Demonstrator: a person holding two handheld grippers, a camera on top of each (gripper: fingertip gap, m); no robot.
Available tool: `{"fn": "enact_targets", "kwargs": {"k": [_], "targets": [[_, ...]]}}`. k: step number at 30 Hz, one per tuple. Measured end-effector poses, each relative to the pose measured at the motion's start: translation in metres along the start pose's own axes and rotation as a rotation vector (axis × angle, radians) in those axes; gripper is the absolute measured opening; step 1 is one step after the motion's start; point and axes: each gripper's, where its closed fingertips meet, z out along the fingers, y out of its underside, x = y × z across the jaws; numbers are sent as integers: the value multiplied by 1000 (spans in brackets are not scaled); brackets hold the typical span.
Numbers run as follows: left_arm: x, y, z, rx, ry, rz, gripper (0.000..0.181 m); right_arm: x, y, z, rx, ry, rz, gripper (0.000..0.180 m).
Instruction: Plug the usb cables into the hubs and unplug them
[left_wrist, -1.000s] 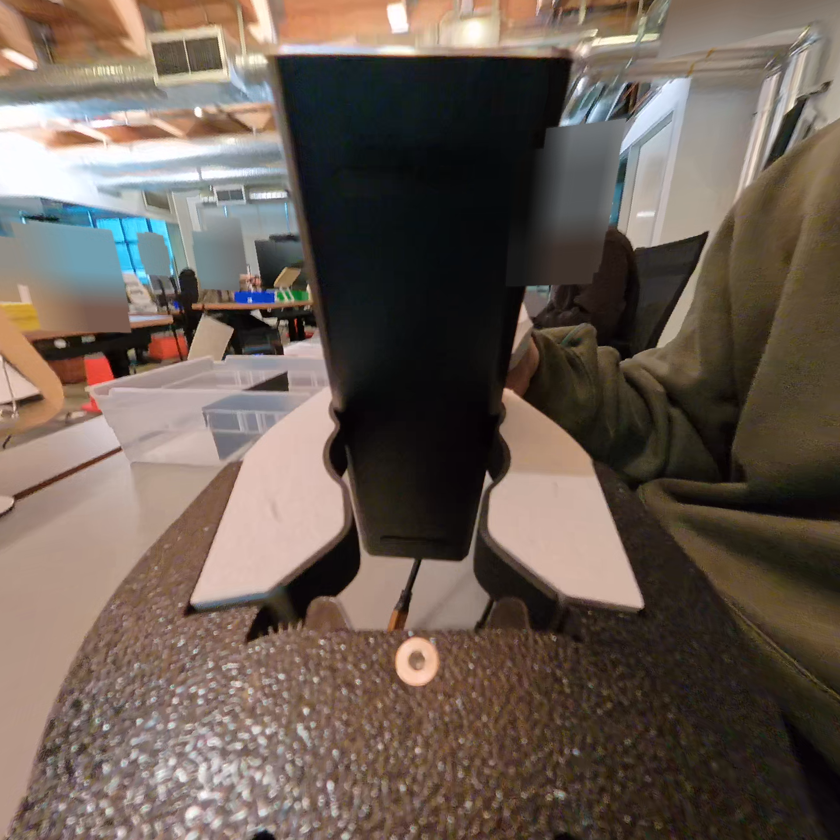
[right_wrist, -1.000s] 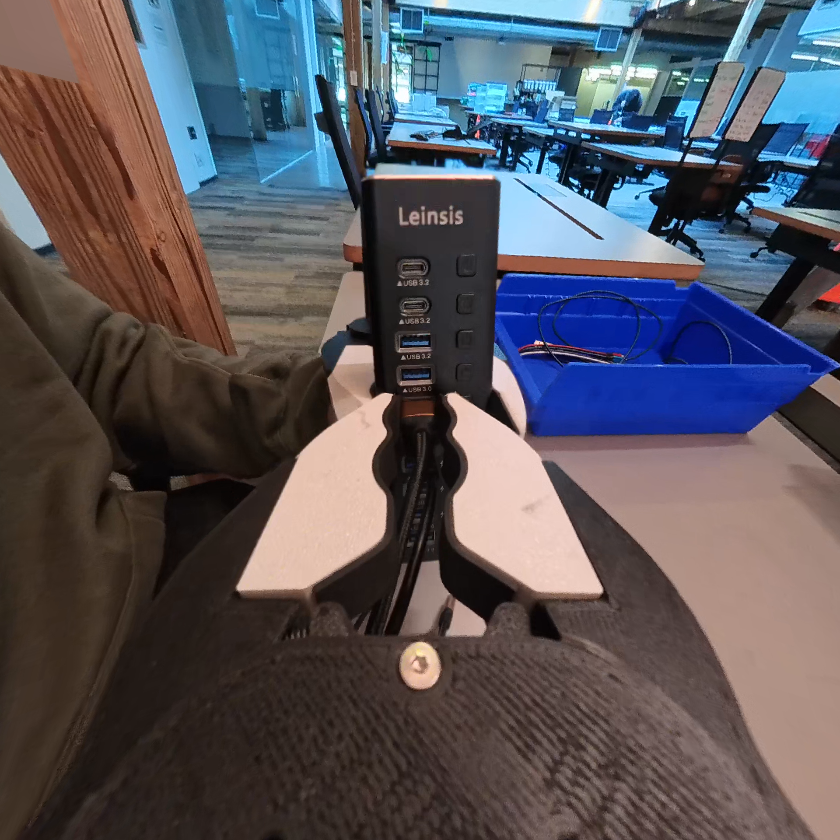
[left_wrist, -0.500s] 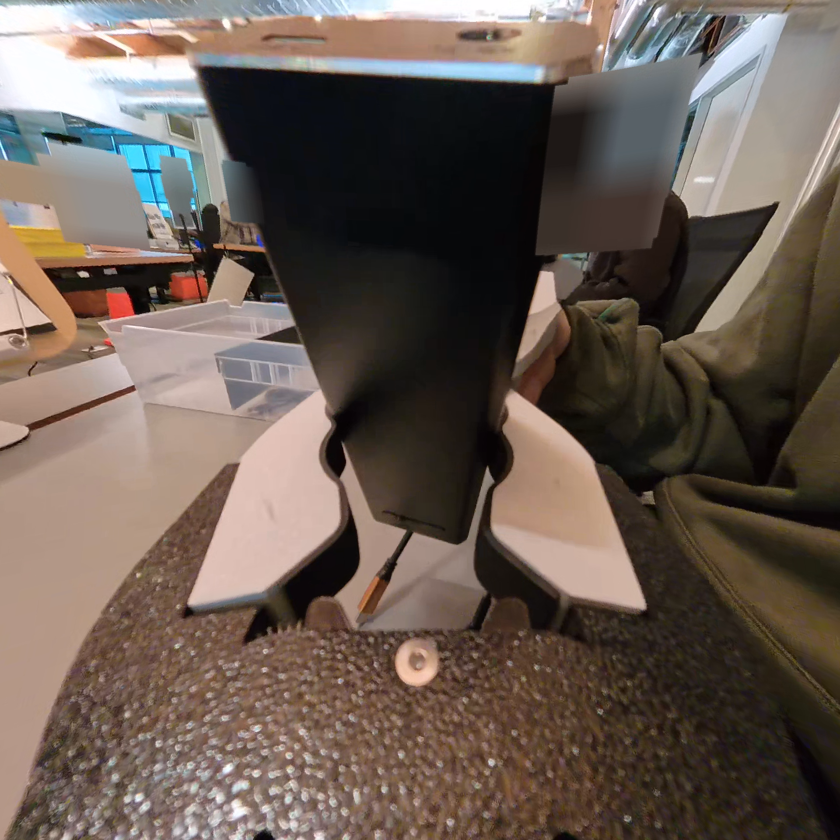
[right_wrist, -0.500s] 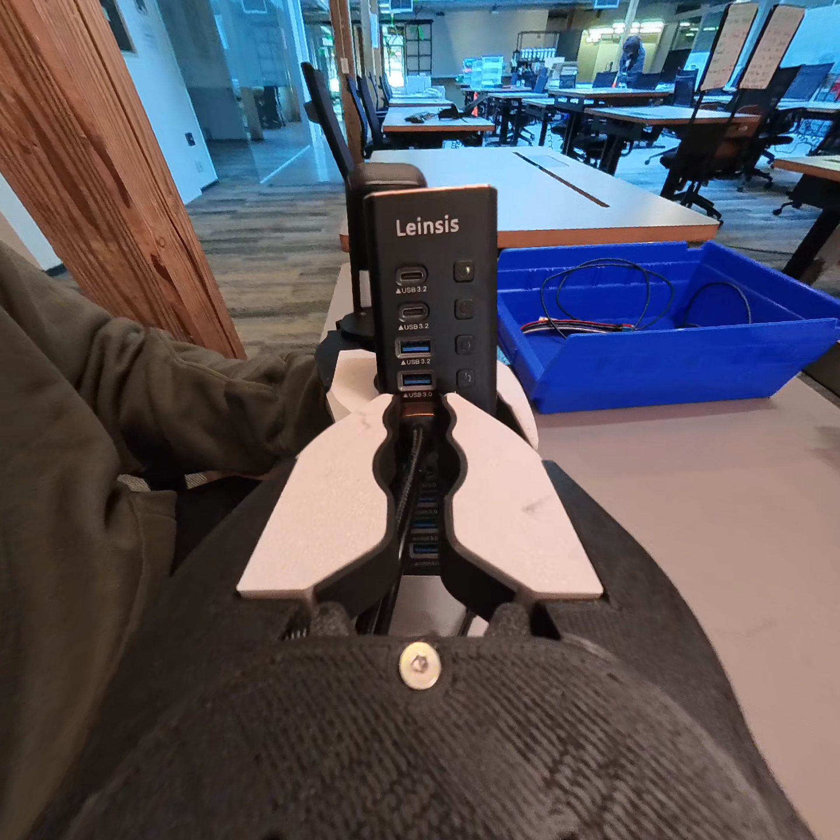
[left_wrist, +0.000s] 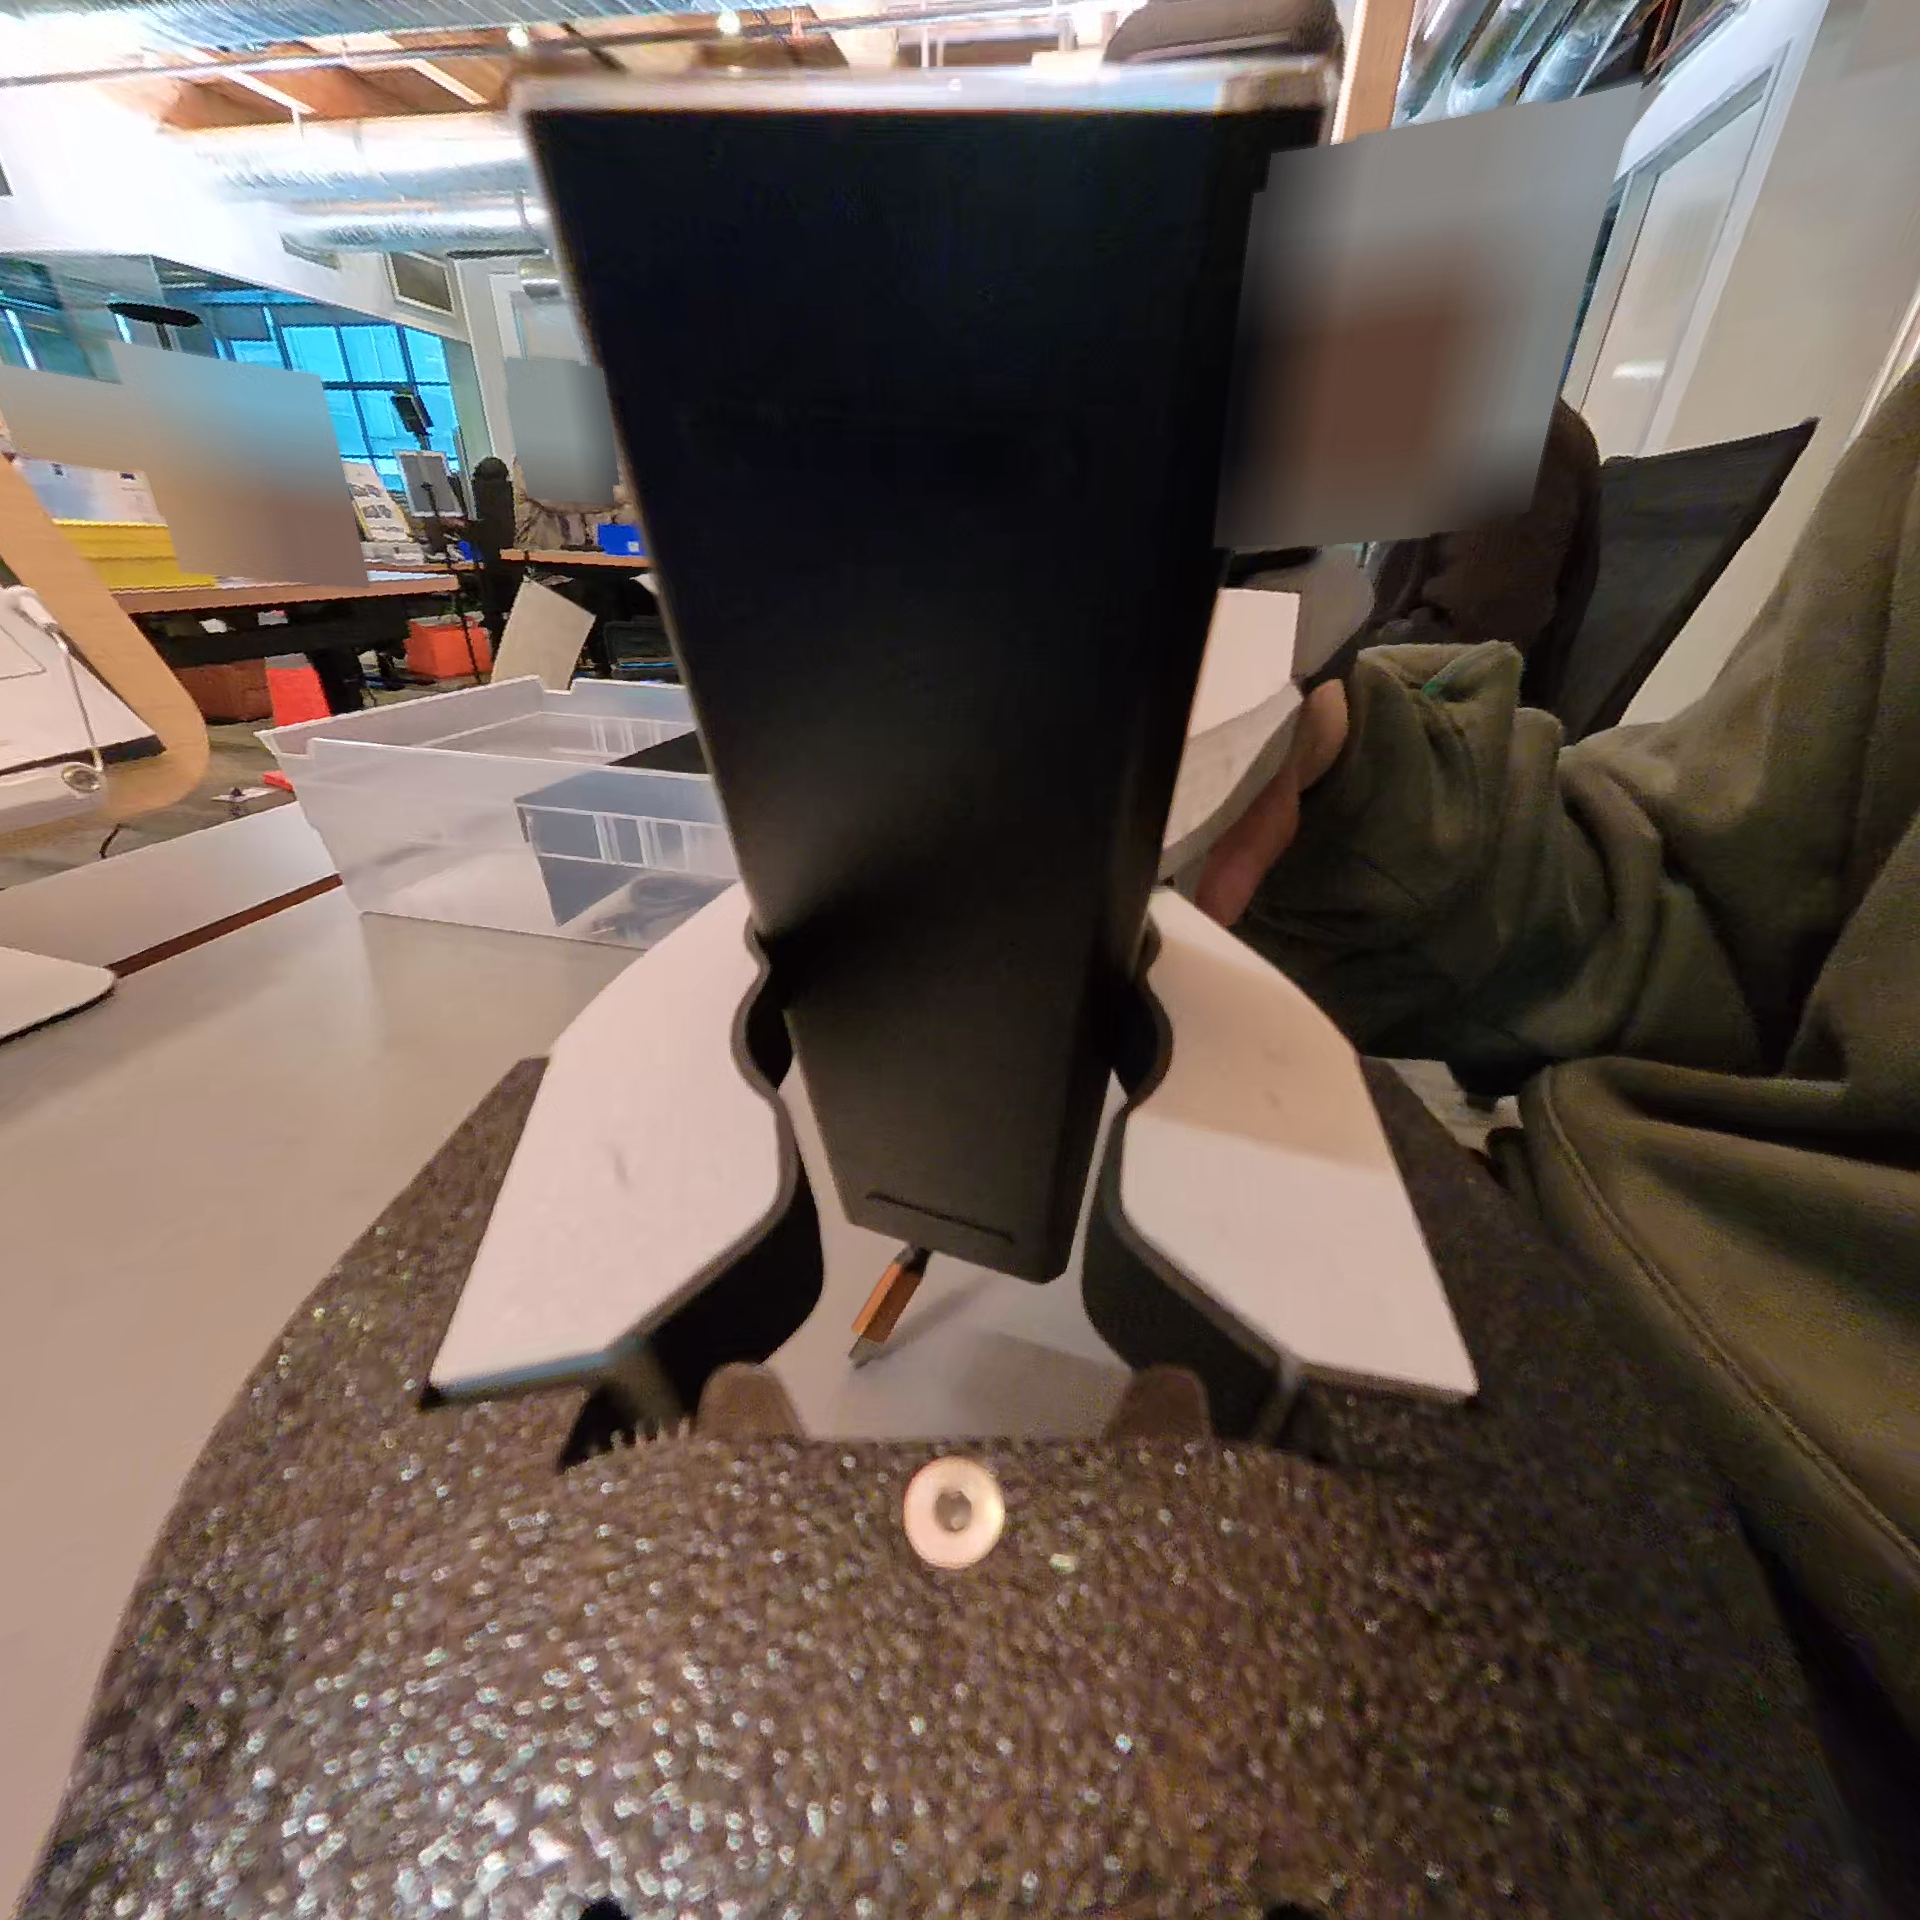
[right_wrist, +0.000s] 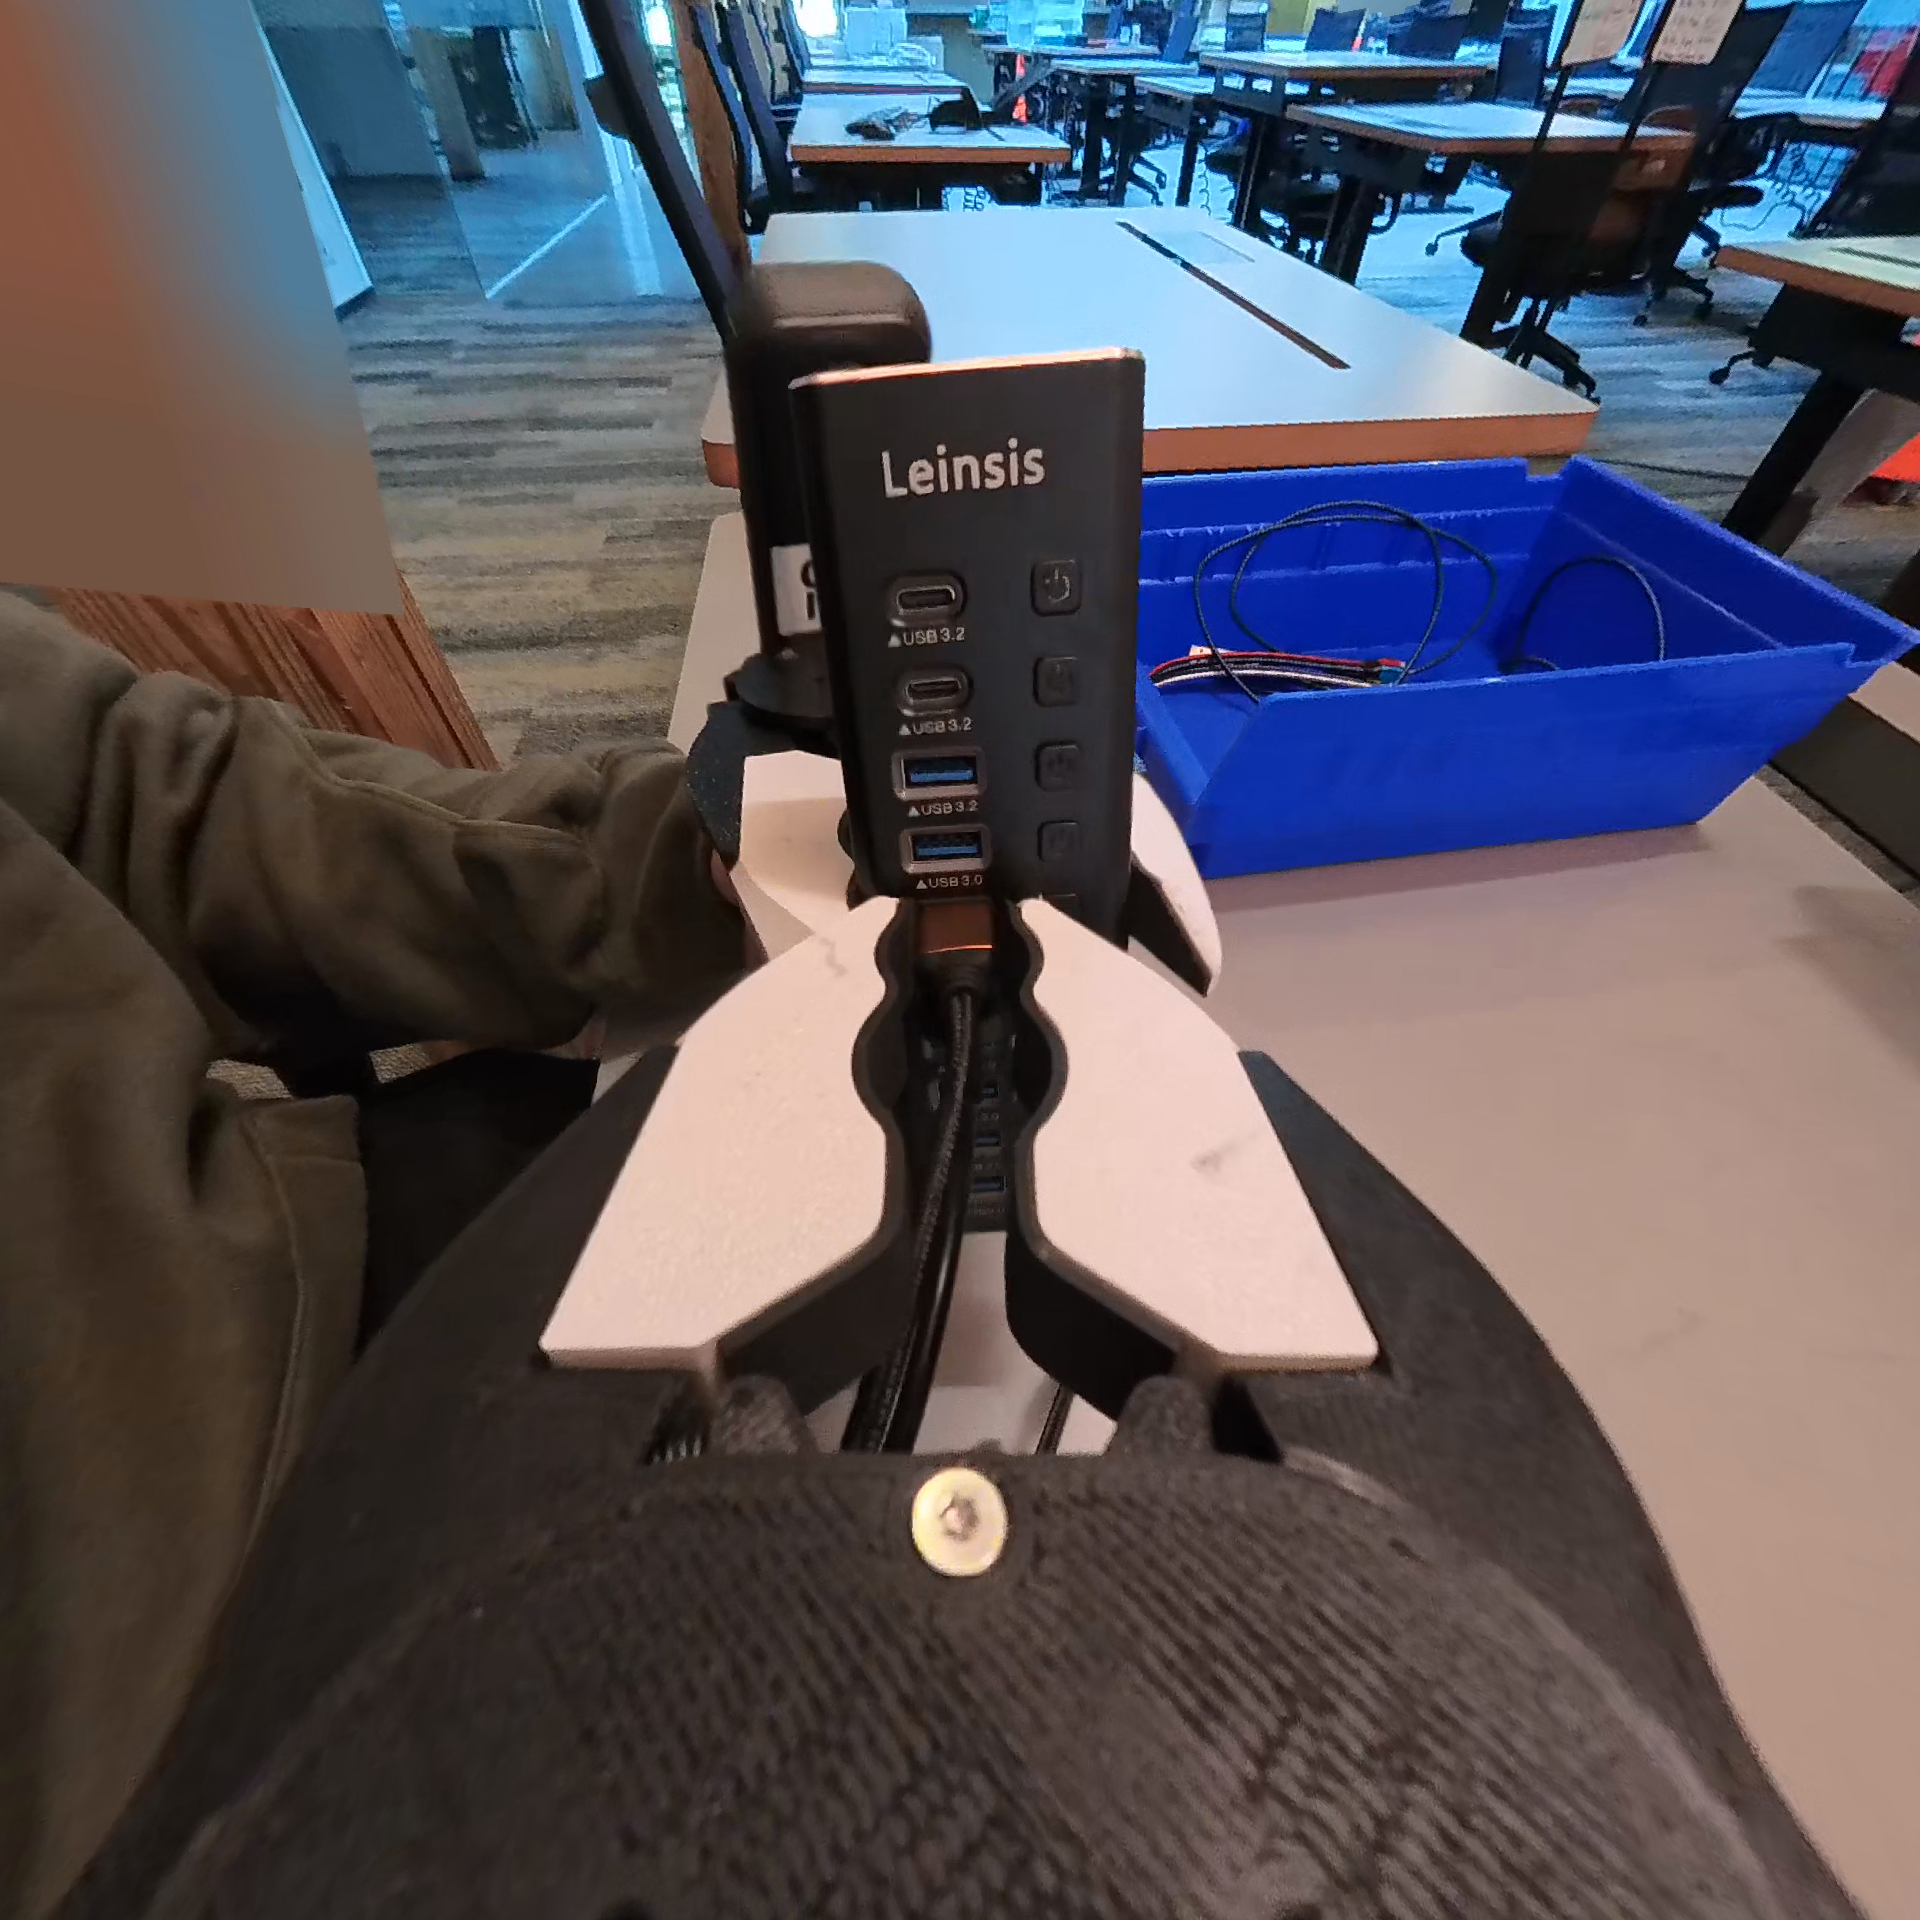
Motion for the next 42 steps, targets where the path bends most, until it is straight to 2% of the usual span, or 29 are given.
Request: {"fn": "enact_targets", "kwargs": {"k": [8,14,17,21,28,34,39,42], "targets": [[0,3,-2,-52,-6,36,62,-2,3,0,-33,4,-49,16],[11,3,-1,-72,50,55,61,-12,3,-6,13,-121,-76,16],[21,-7,-5,-6,123,39,60,-19,-6,-11,99,-201,-37,16],[18,-1,-6,-38,93,101,60,-15,-1,-8,70,-174,-61,16],[4,1,-2,-45,16,25,60,1,5,-12,24,-64,-49,17],[2,0,-5,-40,11,39,60,0,4,-9,29,-62,-50,17],[1,0,-7,-44,0,79,60,0,7,-9,-50,-32,-141,17],[3,0,-7,-59,0,103,60,-2,9,-11,-65,-48,-128,17]]}}
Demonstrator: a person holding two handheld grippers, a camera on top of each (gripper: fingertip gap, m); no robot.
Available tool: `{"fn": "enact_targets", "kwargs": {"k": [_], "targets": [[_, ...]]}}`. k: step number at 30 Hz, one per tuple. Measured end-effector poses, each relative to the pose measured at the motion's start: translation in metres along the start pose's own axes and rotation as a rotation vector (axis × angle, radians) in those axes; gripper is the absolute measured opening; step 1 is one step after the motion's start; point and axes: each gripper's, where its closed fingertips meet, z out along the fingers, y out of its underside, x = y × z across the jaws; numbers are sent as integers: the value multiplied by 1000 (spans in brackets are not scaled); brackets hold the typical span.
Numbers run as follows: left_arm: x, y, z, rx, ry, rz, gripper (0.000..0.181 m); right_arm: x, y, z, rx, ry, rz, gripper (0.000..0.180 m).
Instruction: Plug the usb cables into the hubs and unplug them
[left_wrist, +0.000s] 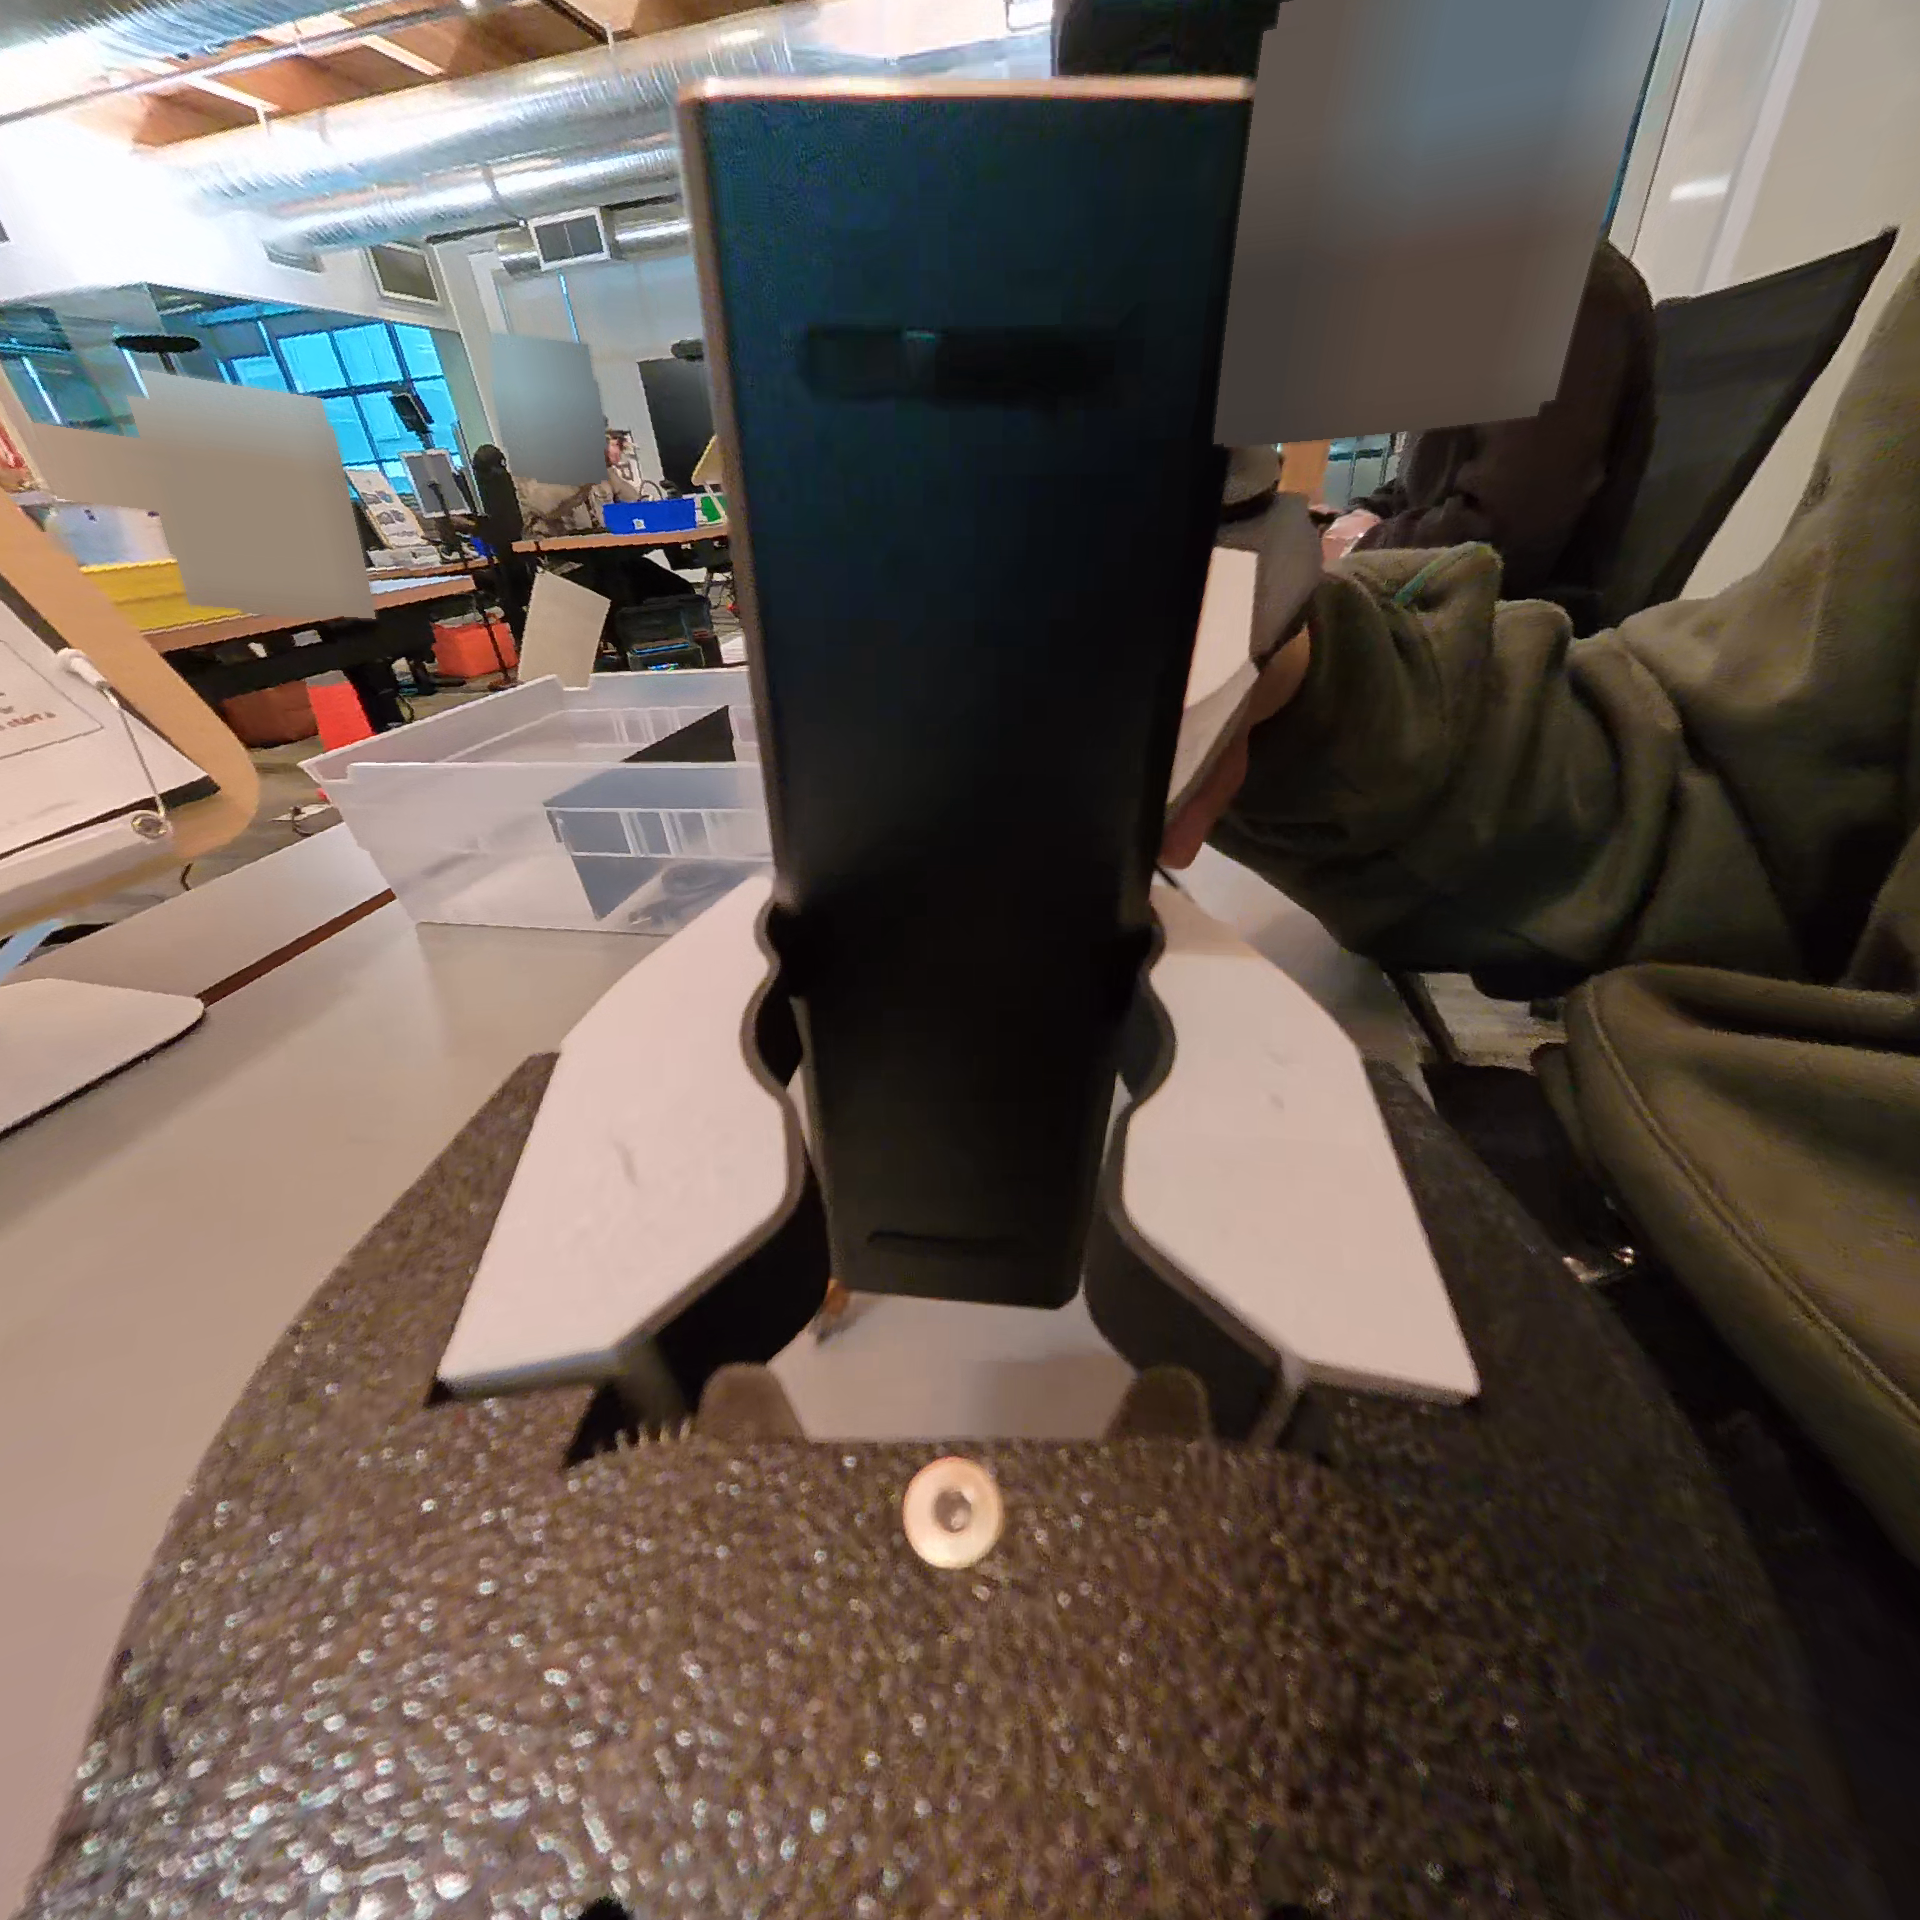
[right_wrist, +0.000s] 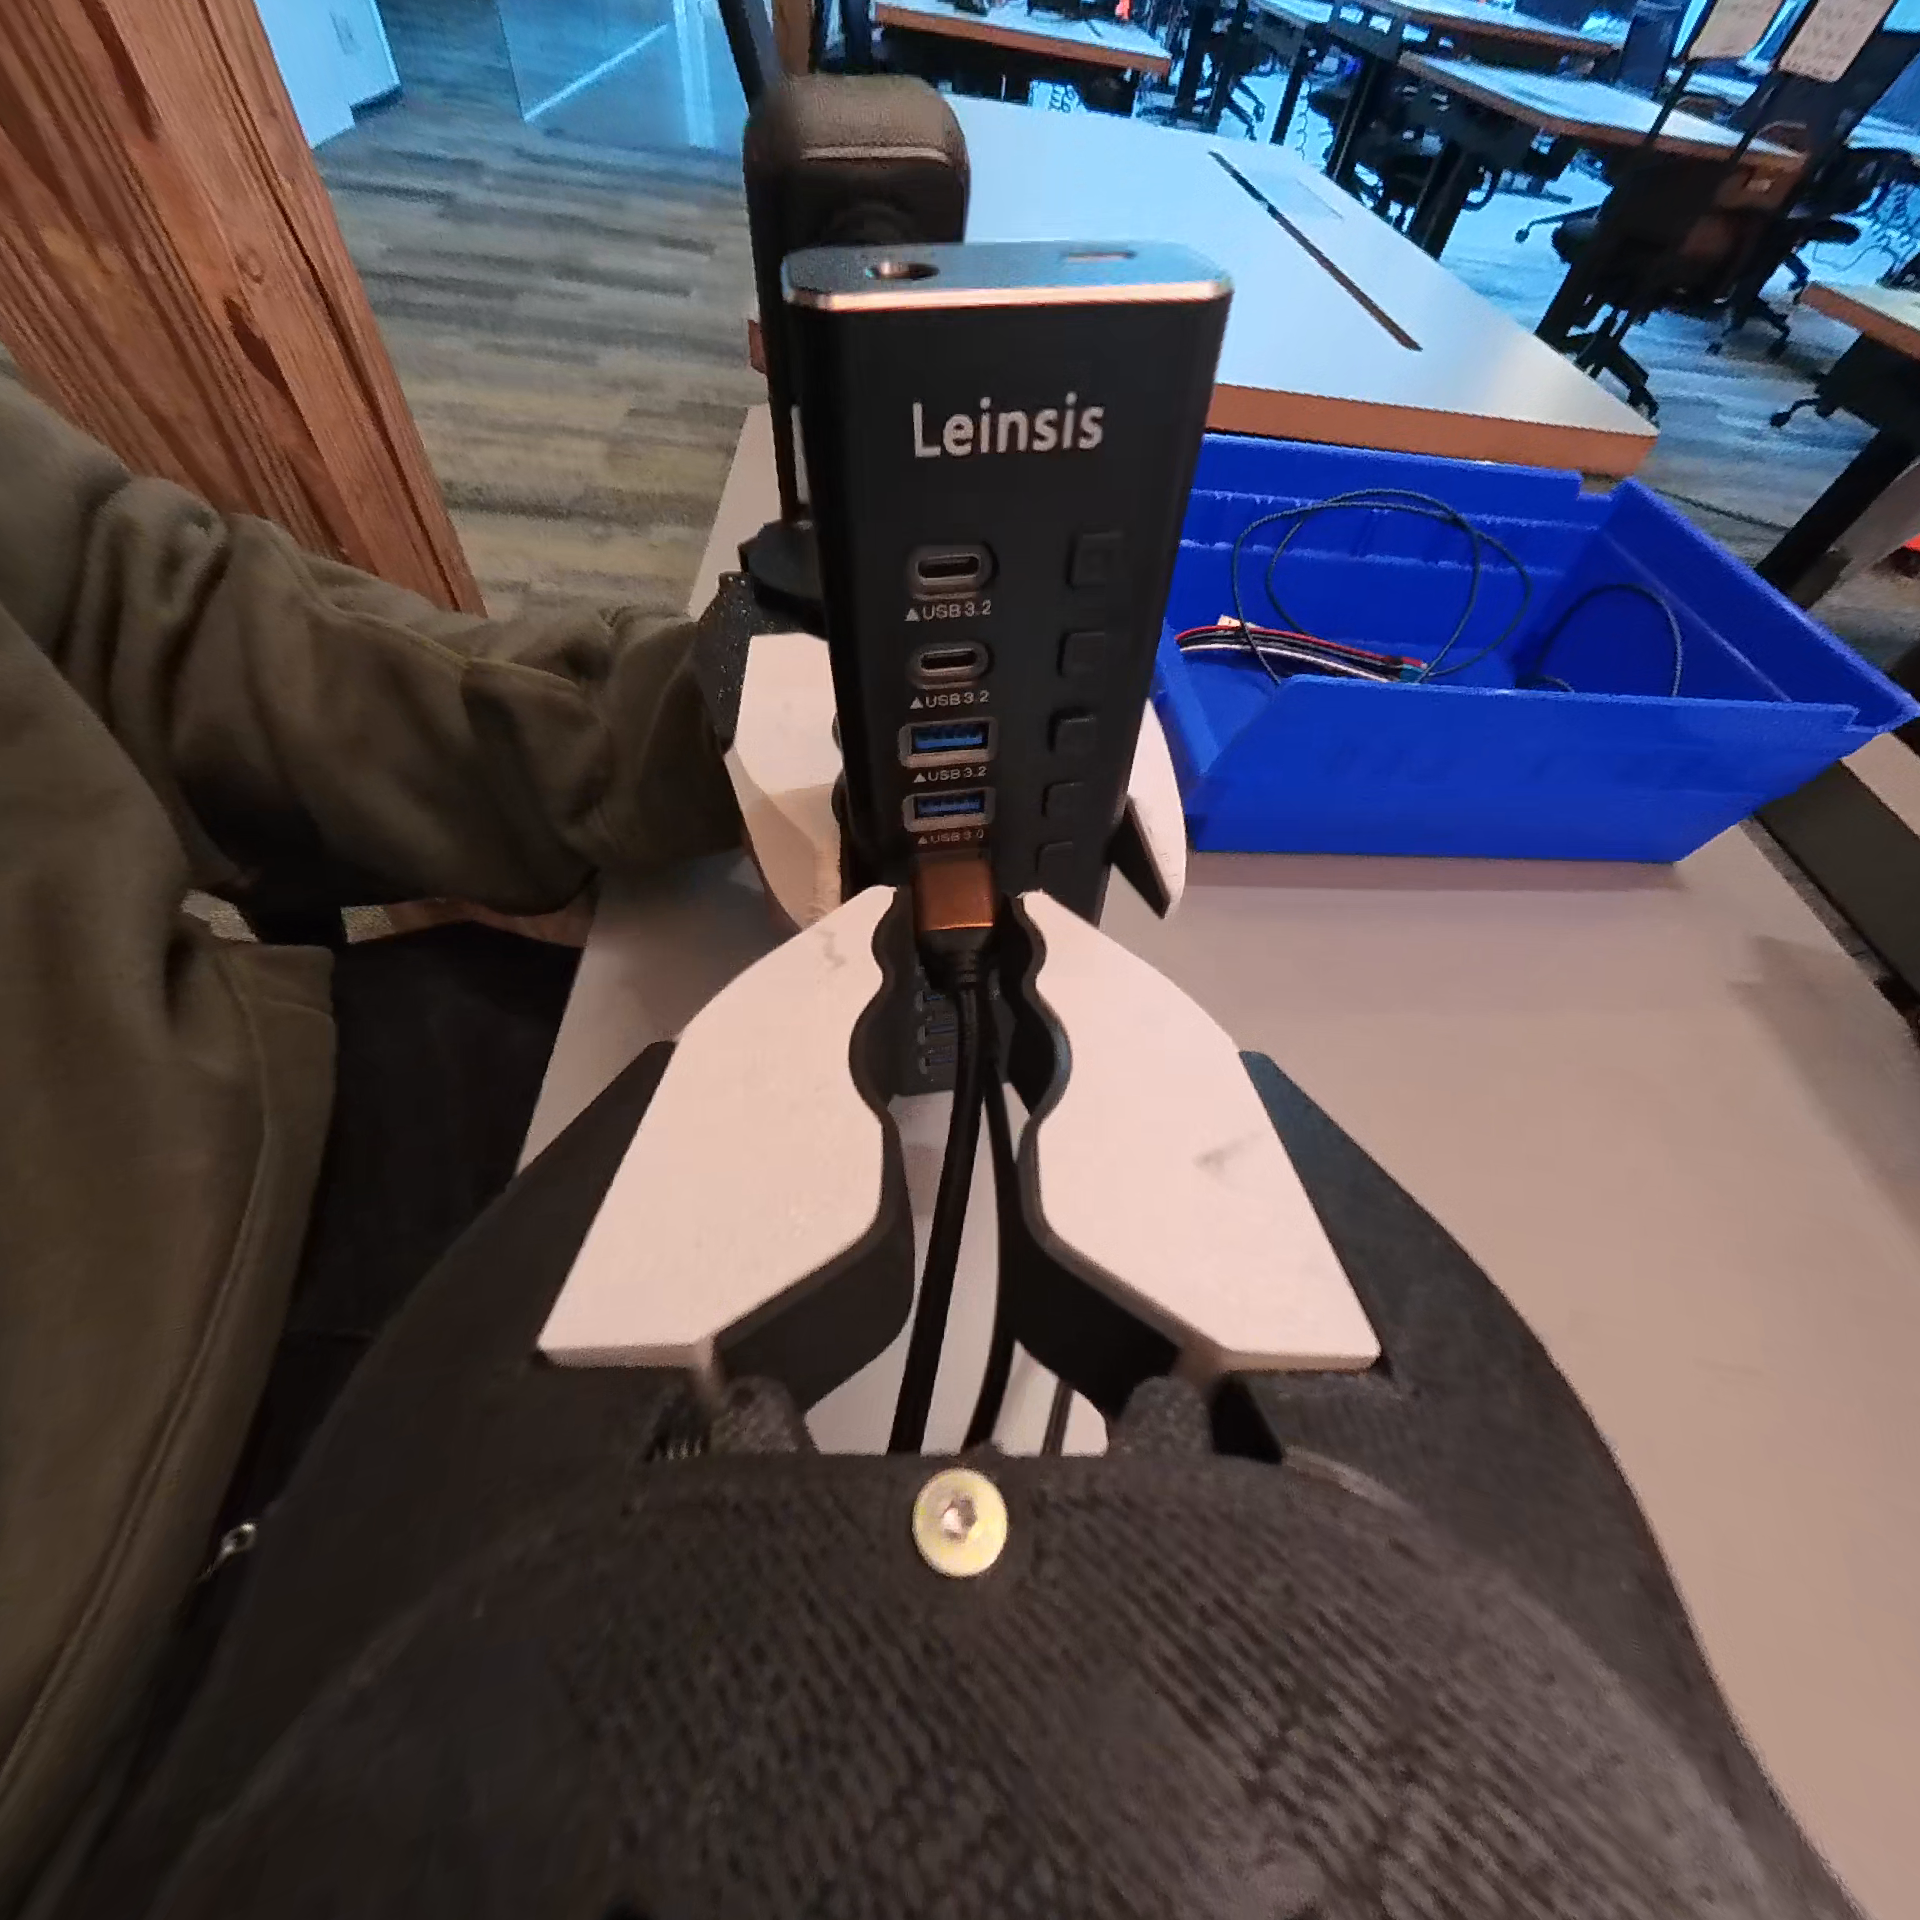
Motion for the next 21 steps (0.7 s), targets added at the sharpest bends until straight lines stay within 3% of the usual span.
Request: {"fn": "enact_targets", "kwargs": {"k": [11,21], "targets": [[-3,-3,-3,63,13,-54,60,3,-3,3,59,-26,176,17],[6,-5,-6,16,52,-23,60,-6,-14,5,62,-125,102,16]]}}
